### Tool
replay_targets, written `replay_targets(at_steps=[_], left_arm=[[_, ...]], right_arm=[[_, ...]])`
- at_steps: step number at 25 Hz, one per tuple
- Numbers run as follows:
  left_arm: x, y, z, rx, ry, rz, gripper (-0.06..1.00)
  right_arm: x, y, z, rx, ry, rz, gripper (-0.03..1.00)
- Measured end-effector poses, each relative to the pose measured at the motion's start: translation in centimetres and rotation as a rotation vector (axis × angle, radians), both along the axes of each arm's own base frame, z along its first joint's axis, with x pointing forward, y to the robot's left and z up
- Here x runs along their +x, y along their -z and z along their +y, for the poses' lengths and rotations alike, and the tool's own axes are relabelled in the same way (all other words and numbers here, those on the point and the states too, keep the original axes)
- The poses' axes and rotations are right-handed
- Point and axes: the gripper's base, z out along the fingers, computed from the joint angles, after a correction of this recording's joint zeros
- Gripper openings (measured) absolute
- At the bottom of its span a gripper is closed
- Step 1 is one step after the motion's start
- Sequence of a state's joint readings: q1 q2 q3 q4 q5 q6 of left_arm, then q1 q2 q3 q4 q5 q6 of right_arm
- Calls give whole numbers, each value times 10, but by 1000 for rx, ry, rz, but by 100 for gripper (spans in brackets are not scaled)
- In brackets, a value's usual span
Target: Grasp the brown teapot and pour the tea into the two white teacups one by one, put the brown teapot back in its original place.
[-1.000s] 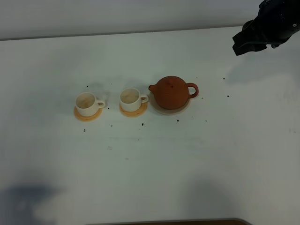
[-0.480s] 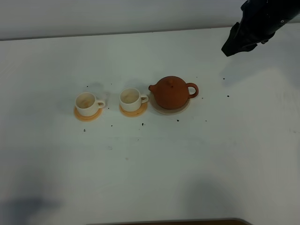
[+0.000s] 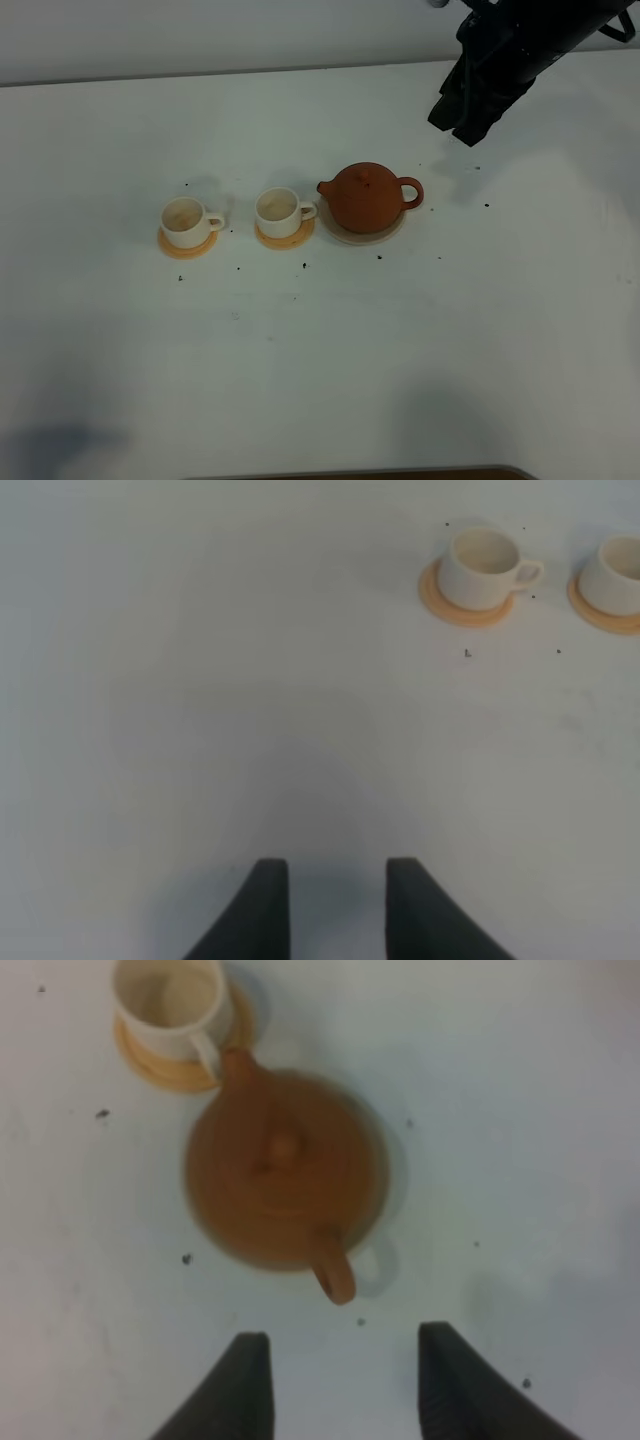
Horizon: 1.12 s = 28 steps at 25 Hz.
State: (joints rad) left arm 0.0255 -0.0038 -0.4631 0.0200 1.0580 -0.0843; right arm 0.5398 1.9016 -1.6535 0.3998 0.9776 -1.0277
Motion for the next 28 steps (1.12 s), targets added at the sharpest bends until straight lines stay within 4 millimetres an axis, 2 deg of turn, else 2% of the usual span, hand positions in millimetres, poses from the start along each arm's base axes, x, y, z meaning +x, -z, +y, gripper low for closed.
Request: replay_targets(at_steps=[5,10,13,15,21,28], left_arm=[[0,0,0,6,4,0,28],[0,0,0,8,6,0,28],[0,0,0,8,6,0,28],[0,0,0,8,6,0,28],[0,0,0,8,6,0,28],[0,0,0,8,6,0,28]], right_arm=[[5,24,8,-61,-71,0,38],[0,50,26,-192,-149,-23,38],[1,55,39,-256,-149,-50,38],[6,52,48,-284,-147,-71,38],[13,52,70,-348,-191,-22,38],[30,67,86,-347,-204,-38,38]])
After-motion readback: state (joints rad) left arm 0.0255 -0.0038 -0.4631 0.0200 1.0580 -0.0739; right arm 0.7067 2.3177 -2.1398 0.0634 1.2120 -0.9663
